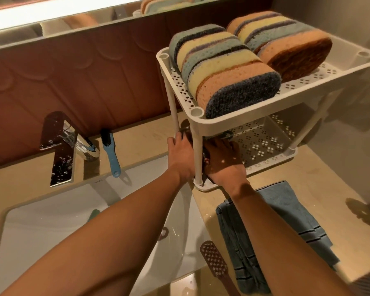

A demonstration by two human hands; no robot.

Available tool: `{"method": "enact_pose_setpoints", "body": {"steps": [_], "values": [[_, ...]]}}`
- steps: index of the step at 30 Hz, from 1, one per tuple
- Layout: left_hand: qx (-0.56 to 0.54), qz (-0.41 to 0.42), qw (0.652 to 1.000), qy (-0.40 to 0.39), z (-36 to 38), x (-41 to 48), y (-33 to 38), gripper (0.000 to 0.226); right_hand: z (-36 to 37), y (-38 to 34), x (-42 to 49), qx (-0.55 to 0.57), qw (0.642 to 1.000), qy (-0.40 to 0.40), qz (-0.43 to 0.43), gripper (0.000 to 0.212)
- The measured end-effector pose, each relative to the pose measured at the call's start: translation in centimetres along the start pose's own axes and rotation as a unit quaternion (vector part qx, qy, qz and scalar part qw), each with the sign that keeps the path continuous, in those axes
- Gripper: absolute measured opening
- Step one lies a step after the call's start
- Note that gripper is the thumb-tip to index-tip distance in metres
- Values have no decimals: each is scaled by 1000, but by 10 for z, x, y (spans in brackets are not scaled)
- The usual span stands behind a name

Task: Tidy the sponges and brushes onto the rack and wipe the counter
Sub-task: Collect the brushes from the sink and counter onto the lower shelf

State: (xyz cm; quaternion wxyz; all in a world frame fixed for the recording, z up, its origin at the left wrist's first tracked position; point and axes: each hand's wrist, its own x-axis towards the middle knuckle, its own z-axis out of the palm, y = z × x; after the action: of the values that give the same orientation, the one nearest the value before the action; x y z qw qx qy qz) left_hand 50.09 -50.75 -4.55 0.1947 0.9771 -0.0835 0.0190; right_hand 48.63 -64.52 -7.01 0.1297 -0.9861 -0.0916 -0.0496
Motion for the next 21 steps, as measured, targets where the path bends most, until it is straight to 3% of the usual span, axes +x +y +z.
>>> {"method": "enact_pose_setpoints", "body": {"steps": [3,6,9,11,15,21], "values": [[-14,2,998,-58,-14,-4,0,46,-4,0,-3,-11,1000,6,-2,68],[43,56,994,-84,-23,-15,-3,44,2,0,-6,-31,999,-15,9,62],[57,86,991,-86,-29,-31,-13,50,4,4,-15,28,982,-143,122,60],[90,94,988,-82,-31,-40,-20,55,-10,-6,-18,-17,970,-221,98,49],[81,60,994,-52,-35,-53,-17,58,-37,-28,-26,33,992,-85,87,20],[146,92,983,-60,-44,-103,0,59,-57,-38,-71,-99,995,8,-3,18]]}}
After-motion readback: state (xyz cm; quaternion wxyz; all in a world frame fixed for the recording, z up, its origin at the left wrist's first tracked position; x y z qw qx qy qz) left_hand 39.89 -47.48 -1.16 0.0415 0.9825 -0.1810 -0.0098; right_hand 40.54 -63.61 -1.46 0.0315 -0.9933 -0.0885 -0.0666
